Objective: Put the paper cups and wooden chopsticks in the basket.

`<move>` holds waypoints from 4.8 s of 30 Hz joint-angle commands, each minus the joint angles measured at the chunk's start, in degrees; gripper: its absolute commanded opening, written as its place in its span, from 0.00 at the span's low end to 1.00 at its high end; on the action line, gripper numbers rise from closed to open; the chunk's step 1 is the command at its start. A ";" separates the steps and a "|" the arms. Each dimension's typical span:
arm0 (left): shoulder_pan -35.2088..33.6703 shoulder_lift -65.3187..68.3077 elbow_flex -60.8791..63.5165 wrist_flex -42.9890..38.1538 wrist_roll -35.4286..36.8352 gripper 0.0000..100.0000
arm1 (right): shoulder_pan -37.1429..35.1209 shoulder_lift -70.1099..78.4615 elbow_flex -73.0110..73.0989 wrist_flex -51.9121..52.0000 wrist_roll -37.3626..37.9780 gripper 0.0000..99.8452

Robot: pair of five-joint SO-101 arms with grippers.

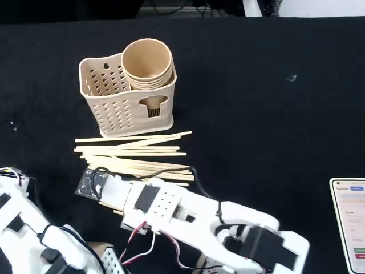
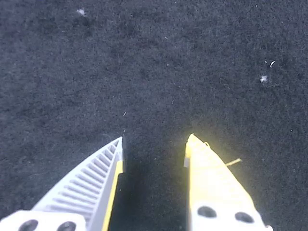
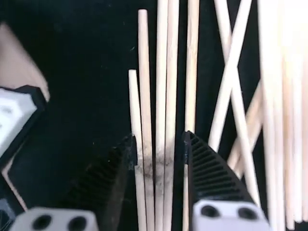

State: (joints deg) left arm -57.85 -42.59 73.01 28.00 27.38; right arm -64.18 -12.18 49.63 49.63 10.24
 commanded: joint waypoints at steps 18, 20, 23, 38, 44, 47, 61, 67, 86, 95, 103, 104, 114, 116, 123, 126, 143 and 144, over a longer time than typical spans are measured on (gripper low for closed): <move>-0.13 -0.18 -2.95 -0.97 0.44 0.21 | 2.46 -3.21 -1.10 -0.44 -0.09 0.02; -0.13 -0.18 -2.95 -0.97 0.44 0.21 | 2.73 -4.18 -1.01 -0.44 0.00 0.02; -0.13 -0.18 -2.95 -0.88 0.44 0.21 | 5.01 -5.67 -1.63 0.53 0.09 0.01; -0.04 -0.18 -2.95 -0.79 0.44 0.21 | 1.41 8.13 -7.34 -4.22 -2.20 0.14; -0.04 -0.18 -2.95 -0.70 0.44 0.21 | 3.34 14.11 -11.03 -4.04 -2.20 0.09; -0.04 -0.18 -2.95 -0.70 0.44 0.21 | 3.34 12.44 -10.77 -4.04 -2.20 0.02; -0.04 -0.18 -2.95 -0.79 0.44 0.21 | 3.43 -6.73 -10.68 7.03 -2.29 0.01; -0.04 -0.18 -2.95 -0.70 0.44 0.21 | 9.67 -15.16 -11.56 5.27 -2.29 0.01; 7.78 -0.18 -0.84 -0.79 0.18 0.21 | 19.43 -28.88 -38.90 -3.43 -2.73 0.01; 18.15 -0.18 0.31 -0.97 -9.14 0.21 | 19.69 -17.89 -43.82 -29.89 -2.64 0.01; 18.59 -0.18 0.75 -1.05 -9.14 0.21 | 24.00 -6.55 -46.02 -47.74 -2.37 0.01; 18.59 -0.18 0.75 -1.05 -9.14 0.21 | 24.79 -4.70 -46.90 -48.09 -2.64 0.01; 18.59 -0.18 0.84 -1.05 -9.14 0.21 | 26.20 8.13 -49.01 -45.10 -2.73 0.01; 18.59 -0.18 0.84 -1.05 -9.14 0.21 | 26.11 8.48 -49.10 -41.41 -2.81 0.05; 18.59 -0.18 0.75 -1.05 -9.14 0.21 | 26.55 0.48 -48.75 -28.31 -6.86 0.13; 18.33 -0.26 0.75 -1.05 -9.14 0.21 | 26.37 -5.58 -48.66 -21.10 -6.86 0.13; 3.21 -0.09 -1.71 -0.97 -1.05 0.21 | 3.16 -28.62 -3.74 12.75 -10.73 0.14; 1.98 -0.09 -1.80 -0.97 -0.44 0.21 | 2.11 -28.53 0.31 8.88 -12.48 0.15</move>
State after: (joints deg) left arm -49.93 -42.59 74.24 28.00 22.99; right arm -57.93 -38.46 38.64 67.12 1.36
